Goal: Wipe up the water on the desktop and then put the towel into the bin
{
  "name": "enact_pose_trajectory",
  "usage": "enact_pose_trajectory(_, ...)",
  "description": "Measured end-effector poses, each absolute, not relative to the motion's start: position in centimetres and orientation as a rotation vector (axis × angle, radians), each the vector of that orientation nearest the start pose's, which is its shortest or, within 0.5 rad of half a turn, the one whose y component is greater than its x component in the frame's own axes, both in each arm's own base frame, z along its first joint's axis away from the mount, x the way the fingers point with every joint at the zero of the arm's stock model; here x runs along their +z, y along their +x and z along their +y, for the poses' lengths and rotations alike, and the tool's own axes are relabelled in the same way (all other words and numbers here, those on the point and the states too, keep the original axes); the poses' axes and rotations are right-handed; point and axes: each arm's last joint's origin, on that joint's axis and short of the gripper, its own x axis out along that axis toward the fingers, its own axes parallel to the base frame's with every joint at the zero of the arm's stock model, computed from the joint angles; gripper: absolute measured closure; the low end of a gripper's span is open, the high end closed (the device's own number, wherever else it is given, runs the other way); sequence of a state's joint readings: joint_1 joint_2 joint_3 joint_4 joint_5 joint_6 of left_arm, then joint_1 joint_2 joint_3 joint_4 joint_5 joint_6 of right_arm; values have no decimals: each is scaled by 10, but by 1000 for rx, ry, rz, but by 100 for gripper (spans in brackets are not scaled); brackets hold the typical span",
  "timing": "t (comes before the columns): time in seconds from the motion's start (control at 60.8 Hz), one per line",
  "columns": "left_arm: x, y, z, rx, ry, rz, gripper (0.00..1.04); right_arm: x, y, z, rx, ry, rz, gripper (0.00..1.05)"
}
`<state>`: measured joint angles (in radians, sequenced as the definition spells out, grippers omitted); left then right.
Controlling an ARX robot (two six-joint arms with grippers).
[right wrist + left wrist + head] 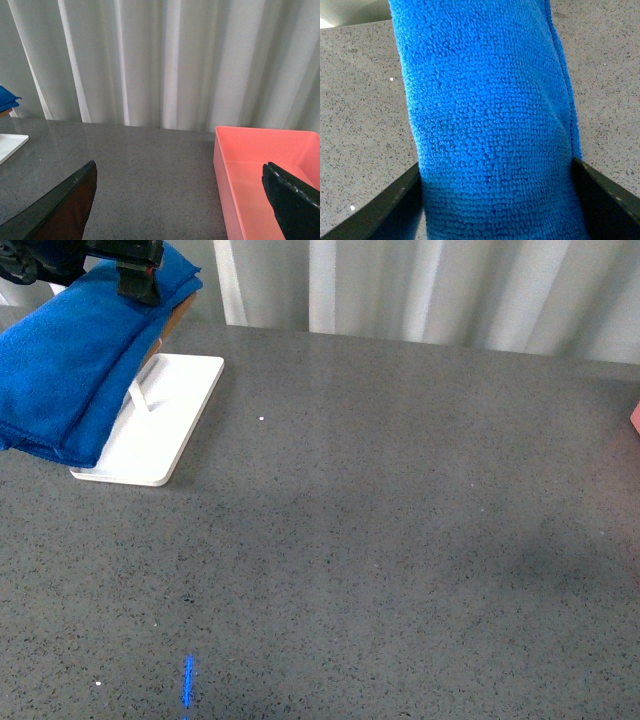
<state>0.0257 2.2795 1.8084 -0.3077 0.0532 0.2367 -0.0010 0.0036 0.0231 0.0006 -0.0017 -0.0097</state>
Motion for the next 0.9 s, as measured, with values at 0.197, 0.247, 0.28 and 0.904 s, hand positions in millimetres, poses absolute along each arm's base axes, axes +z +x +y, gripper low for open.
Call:
enact_pose_trajectory(0.197, 177, 505, 12, -117, 203, 776, 65, 171, 96, 0, 1, -10, -20, 7)
enact_pose_trajectory(0.247, 178, 505, 12, -116, 204, 774, 71, 171, 96, 0, 1, -10, -20, 7)
enact_pose_trajectory(0.28, 179, 504, 12, -115, 205, 771, 76, 171, 96, 0, 1, -10, -20, 7)
enact_pose_trajectory(0.904, 268, 478, -3, -225, 178, 585, 97, 171, 96, 0, 1, -10, -20, 7)
